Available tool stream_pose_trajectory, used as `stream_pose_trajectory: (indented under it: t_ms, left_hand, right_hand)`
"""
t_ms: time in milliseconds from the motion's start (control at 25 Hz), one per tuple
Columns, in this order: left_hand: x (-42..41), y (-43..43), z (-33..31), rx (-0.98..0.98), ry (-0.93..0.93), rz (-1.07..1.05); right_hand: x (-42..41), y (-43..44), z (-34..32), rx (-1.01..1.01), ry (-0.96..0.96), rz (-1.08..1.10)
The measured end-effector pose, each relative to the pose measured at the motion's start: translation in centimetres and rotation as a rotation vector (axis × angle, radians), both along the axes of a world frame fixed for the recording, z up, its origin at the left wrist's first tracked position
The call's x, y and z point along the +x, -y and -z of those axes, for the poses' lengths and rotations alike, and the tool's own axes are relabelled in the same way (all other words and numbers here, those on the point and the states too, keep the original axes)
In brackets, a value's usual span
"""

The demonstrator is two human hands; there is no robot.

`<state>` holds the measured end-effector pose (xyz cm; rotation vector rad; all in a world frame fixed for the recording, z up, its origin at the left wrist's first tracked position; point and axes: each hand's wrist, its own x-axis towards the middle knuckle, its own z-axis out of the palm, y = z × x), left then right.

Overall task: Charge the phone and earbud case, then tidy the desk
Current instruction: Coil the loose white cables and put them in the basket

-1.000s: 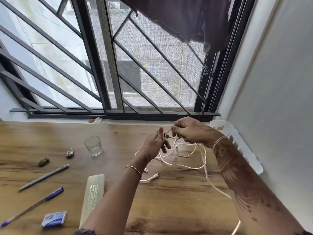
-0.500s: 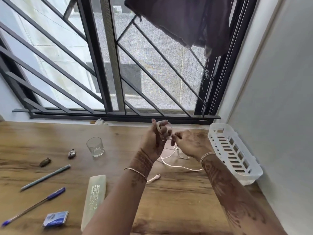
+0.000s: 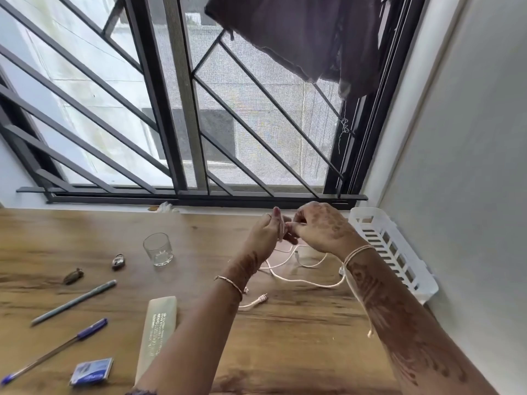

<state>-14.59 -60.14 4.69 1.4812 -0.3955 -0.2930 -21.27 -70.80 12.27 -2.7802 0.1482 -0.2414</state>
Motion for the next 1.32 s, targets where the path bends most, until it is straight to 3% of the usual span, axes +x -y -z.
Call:
stream_pose_trajectory:
  t_ms: [120, 200, 400, 520, 640, 760, 840, 1000, 1080, 1240, 1320]
  left_hand:
    - [-0.7, -0.4, 0.1, 0.137, 0.048, 0.071]
    - [-1.0, -0.7, -0.2, 0.116, -0.006, 0.057]
    - [-2.5, -0.7, -1.4, -0.13, -0.236, -0.06]
    - [-2.3, -0.6, -1.4, -0.361, -0.413, -0.04]
    - [-0.9, -0.8, -1.6, -0.611, -0.478, -0.06]
    - [0.9, -0.7, -1.8, -0.734, -0.469, -0.095]
    - [1.5, -0.5, -1.6, -0.67, -0.421, -0.098]
    - [1.4, -0.1, -0.7, -0.156, -0.126, -0.097]
    - [1.5, -0.3, 0.0, 0.008, -0.035, -0.078]
    - [1.5, -1.5, 1.7, 0.25, 0.056, 0.008]
    - [0.7, -1.7, 1.6, 0.255, 0.019, 0.098]
  right_hand:
    - [1.4, 1.0, 0.2, 0.055, 0.017, -0.037]
    - [2.2, 1.5, 0.8, 0.194, 0.046, -0.055]
    - [2.7, 1.0, 2.4, 0.659, 0.073, 0.03]
    - [2.7, 0.5, 3.4, 0.833, 0.077, 0.074]
    - [2.5, 0.6, 4.9, 0.794, 0.021, 0.095]
    - [2.0, 0.6, 6.4, 0.669, -0.07, 0.097]
    - [1.8, 0.4, 6.3, 0.61, -0.135, 0.06]
    - [1.6, -0.3, 5.1, 0.398, -0.225, -0.008]
    - [1.3, -0.1, 4.3, 0.291, -0.201, 0.025]
    - [0.8, 1.2, 2.3, 0.266, -0.098, 0.022]
    - [1.2, 1.4, 2.0, 0.309, -0.039, 0.002]
